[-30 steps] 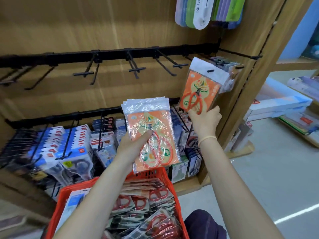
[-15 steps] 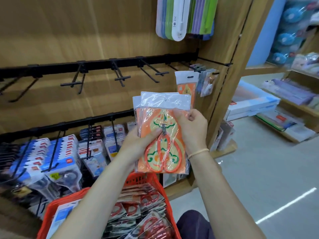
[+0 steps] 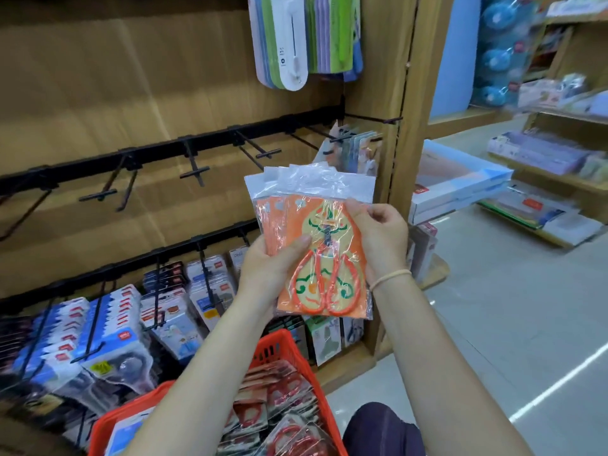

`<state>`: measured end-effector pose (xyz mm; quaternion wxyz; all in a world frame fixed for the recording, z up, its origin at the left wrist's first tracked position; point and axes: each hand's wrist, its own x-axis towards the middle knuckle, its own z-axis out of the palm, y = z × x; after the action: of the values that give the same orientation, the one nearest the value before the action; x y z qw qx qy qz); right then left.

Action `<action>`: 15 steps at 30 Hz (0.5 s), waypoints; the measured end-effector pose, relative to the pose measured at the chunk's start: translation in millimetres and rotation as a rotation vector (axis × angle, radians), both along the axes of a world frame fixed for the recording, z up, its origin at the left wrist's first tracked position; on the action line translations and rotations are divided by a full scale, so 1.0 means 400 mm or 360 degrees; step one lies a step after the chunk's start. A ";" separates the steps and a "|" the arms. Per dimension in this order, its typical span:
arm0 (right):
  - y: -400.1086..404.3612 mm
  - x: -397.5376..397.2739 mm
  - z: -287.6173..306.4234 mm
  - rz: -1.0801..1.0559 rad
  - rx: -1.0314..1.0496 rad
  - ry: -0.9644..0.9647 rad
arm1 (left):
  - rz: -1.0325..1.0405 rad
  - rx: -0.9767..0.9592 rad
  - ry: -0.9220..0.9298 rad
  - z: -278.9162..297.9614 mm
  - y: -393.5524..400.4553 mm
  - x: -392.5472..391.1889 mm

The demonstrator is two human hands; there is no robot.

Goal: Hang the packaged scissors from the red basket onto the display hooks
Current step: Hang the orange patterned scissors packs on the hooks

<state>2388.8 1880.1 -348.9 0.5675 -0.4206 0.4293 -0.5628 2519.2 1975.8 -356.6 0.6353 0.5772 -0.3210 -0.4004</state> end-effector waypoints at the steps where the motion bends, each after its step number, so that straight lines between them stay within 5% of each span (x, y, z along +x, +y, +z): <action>1: -0.002 -0.003 0.000 0.0003 0.0023 0.0001 | 0.0022 0.0001 0.0019 -0.006 -0.003 -0.002; 6: -0.010 -0.016 -0.012 0.0195 0.0008 -0.0022 | -0.0054 0.0064 0.0248 -0.008 -0.005 -0.004; 15: -0.049 -0.014 -0.009 0.0378 -0.0023 0.0108 | -0.0010 0.0109 0.0159 -0.009 -0.016 0.022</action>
<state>2383.3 1860.4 -352.4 0.6121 -0.4915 0.3914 -0.4801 2527.9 1969.3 -360.4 0.6291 0.5769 -0.2767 -0.4416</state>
